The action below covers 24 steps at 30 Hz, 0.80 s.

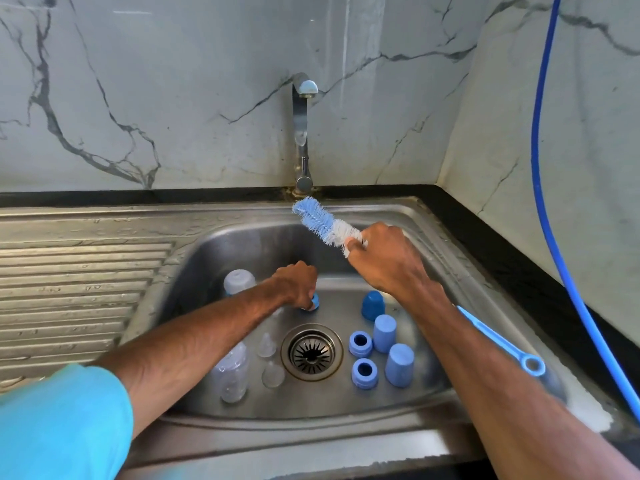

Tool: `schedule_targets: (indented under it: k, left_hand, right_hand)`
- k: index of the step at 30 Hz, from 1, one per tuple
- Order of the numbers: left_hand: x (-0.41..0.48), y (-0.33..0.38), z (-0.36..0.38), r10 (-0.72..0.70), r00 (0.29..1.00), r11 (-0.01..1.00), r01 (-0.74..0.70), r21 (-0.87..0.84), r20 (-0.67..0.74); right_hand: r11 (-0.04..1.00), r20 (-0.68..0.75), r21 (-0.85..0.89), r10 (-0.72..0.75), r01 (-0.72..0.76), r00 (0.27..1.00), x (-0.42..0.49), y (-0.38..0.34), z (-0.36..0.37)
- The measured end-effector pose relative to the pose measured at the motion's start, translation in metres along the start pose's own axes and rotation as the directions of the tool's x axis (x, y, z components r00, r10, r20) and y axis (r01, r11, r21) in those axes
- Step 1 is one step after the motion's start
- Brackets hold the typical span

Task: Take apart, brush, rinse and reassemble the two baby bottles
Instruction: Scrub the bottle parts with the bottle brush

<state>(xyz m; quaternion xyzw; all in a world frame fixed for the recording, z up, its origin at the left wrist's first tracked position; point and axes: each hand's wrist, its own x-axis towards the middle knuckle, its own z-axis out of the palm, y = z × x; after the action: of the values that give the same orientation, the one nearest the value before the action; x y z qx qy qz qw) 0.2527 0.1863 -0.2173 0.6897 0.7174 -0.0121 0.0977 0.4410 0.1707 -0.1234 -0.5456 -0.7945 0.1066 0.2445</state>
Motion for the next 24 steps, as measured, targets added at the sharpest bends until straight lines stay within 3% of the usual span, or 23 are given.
schedule_targets:
  k: [5,10,13,17,20,24]
  left_hand:
    - [0.002,0.002,0.003,0.058,0.998,0.99,-0.057,0.127,-0.004]
    - [0.003,0.028,-0.003,0.2,0.973,0.979,-0.193,0.066,-0.119]
    - [-0.001,0.058,0.0,0.399,0.907,0.915,-0.403,-0.005,-0.138]
    - [0.004,0.08,0.003,0.588,0.808,0.808,-0.584,0.086,-0.039]
    - [0.009,0.085,0.007,0.599,0.8,0.777,-0.591,0.219,0.032]
    - [0.012,0.086,0.006,0.593,0.805,0.78,-0.566,0.267,-0.024]
  right_hand:
    - [1.0,0.004,-0.005,0.001,-0.001,1.0,0.0,0.001,-0.001]
    - [0.993,-0.057,-0.105,0.046,-0.052,0.997,0.002,0.005,-0.011]
    - [0.982,-0.111,-0.147,0.1,-0.116,0.989,0.0,0.011,-0.02]
    - [0.977,-0.132,-0.127,0.154,-0.171,0.979,-0.002,0.015,-0.022]
    - [0.983,-0.109,-0.09,0.151,-0.161,0.982,-0.002,0.014,-0.019]
    - [0.985,-0.083,-0.093,0.138,-0.145,0.987,-0.002,0.013,-0.017]
